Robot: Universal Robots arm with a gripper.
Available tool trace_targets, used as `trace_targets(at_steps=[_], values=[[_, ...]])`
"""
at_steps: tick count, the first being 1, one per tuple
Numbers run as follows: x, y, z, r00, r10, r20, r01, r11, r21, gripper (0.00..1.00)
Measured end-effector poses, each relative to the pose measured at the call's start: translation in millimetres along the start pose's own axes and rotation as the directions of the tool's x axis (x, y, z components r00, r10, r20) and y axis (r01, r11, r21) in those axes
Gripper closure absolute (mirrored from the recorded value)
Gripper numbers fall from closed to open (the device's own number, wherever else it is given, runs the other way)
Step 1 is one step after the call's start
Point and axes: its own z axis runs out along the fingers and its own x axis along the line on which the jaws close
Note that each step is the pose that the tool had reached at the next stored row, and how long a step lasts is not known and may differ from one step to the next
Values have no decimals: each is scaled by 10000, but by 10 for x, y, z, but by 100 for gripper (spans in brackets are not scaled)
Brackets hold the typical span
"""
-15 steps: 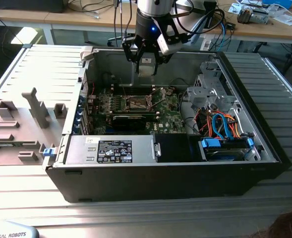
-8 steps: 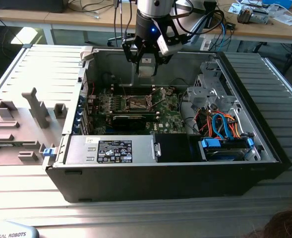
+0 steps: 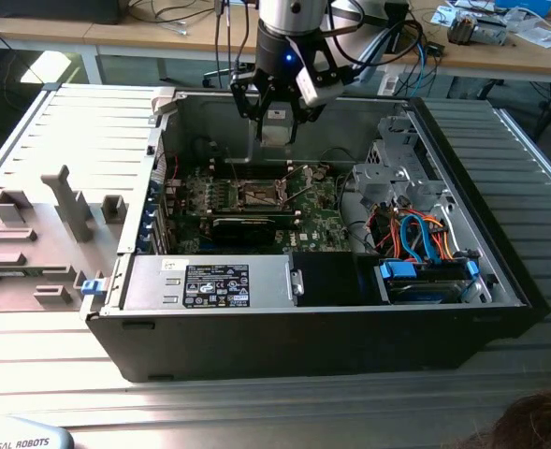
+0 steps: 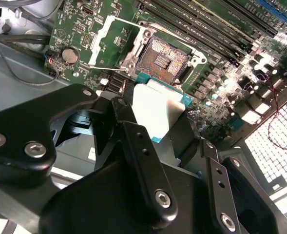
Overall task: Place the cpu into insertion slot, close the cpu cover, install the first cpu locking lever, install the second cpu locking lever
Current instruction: 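Place the cpu into insertion slot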
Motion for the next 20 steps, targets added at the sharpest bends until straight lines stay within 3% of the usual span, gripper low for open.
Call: trace_targets(at_steps=[20], values=[[-1,-4,42,10000,0,-1,0,10000,0,46]])
